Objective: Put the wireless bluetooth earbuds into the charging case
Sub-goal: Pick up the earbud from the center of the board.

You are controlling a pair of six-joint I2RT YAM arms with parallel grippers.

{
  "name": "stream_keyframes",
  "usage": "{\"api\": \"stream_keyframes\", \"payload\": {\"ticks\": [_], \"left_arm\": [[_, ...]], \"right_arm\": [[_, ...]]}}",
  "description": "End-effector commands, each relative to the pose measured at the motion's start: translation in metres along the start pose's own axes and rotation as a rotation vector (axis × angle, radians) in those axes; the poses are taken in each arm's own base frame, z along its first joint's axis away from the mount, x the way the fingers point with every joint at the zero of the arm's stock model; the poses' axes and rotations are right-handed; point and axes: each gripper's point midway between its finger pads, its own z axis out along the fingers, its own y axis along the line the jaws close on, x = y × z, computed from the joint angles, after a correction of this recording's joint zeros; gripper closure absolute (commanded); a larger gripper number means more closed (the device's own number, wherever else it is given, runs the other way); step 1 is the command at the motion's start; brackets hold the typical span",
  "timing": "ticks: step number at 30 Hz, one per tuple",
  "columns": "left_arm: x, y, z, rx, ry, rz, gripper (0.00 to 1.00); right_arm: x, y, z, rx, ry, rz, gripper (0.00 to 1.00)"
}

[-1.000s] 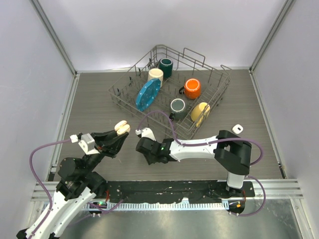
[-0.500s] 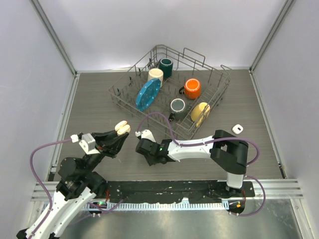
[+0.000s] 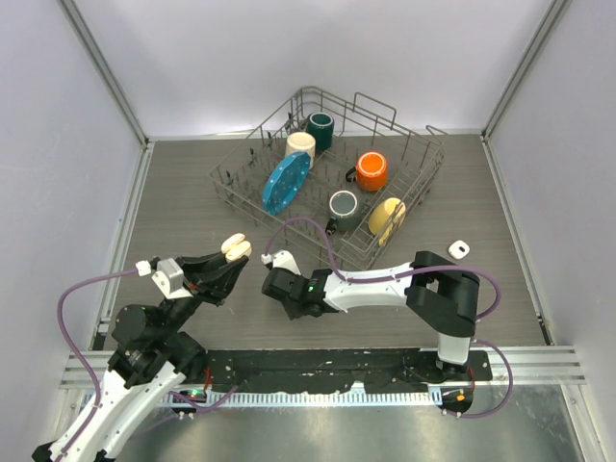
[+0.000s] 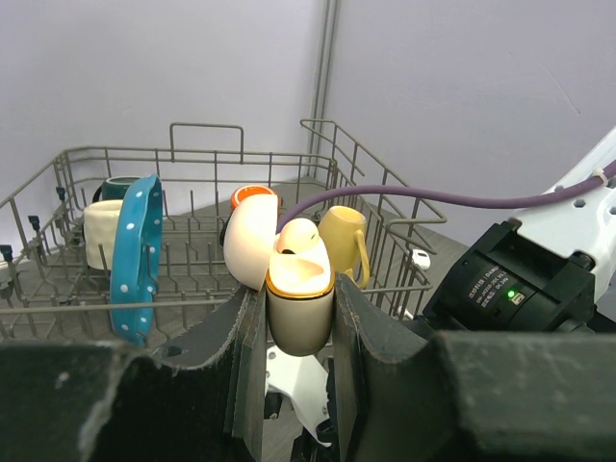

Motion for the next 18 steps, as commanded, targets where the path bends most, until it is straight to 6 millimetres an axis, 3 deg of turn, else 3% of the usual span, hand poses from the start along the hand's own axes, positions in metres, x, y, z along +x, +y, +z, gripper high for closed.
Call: {"api": "stream_keyframes", "payload": {"ticks": [1,10,11,13,17,18], "left_arm": [[-0.008,-0.001,0.0,-0.002,-0.032,-0.005,1.0],[-0.007,0.0,0.001,-0.007,-0.031,-0.007,1.0],[-0.007,0.001,0.001,-0.008,-0.032,-0.009,1.0],[-0.007,0.0,0.002,-0.007,-0.03,-0.01,1.0],[-0.007,0.001,0.004,-0.008,-0.038,-0.014,1.0],[-0.006,0.002,0.004,-0.011,-0.038,-0.019,1.0]], "right_arm": [[-0.006,0.001,-0.004,0.0,-0.026,0.017,0.74],[-0.031,-0.003,-0.029,-0.013,-0.145,0.098,0.84],[-0.043,0.0,-0.041,-0.044,-0.195,0.126,0.85],[-0.045,-0.006,-0.049,-0.044,-0.235,0.157,0.85],[-0.067,-0.012,-0.086,-0.09,-0.402,0.219,0.85],[-0.078,-0.013,-0.105,-0.115,-0.46,0.244,0.85]]}}
